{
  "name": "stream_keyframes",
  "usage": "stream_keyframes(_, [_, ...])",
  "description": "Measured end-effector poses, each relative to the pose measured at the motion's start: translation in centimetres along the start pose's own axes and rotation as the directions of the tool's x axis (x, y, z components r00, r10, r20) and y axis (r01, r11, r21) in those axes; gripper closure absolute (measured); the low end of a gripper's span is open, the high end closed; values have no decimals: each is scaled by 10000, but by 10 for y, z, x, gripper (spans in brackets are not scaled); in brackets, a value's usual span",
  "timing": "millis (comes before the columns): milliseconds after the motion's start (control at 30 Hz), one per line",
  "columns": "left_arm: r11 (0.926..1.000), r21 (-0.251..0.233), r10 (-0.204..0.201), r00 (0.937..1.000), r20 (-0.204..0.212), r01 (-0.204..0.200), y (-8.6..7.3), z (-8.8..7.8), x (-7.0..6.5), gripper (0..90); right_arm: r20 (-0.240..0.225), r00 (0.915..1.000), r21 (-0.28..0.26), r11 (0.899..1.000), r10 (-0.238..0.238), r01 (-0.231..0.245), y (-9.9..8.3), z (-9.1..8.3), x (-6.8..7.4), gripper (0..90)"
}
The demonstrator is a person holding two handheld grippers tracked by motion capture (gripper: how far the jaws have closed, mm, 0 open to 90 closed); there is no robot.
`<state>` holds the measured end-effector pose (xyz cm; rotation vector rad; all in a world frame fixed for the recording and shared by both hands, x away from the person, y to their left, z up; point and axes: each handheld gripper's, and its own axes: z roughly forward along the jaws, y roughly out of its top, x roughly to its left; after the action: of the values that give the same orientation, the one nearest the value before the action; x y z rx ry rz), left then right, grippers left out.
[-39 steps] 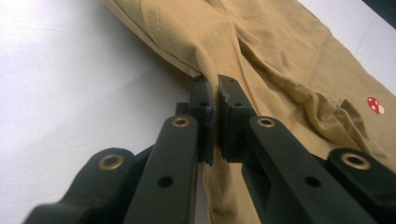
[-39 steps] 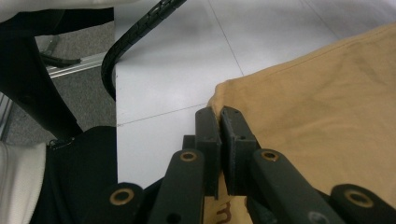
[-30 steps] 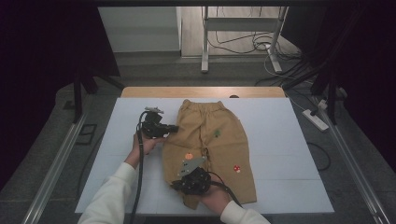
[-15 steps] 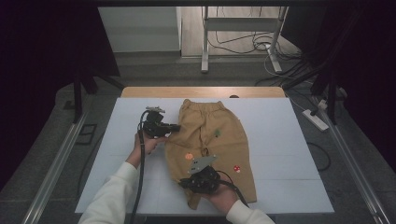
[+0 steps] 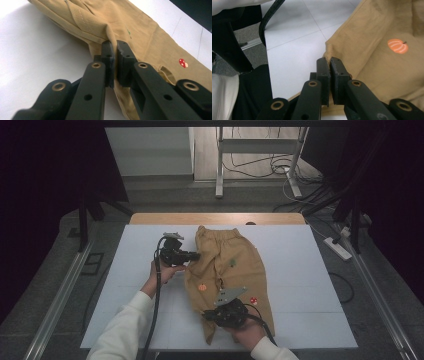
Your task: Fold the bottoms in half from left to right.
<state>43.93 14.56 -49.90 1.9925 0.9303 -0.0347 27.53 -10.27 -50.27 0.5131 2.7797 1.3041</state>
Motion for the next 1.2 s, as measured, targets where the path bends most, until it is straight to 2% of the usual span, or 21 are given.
stream_keyframes(200, [10000,-8,96,9998,145,-96,3,4,-4,844,99,9999,53,9999,127,-127,-4,-6,-3,854])
stream_keyframes(1200, [9994,-114,335,9988,358,-331,14,17,-15,839,709,9952,-57,9978,669,-667,-25,-34,-12,854])
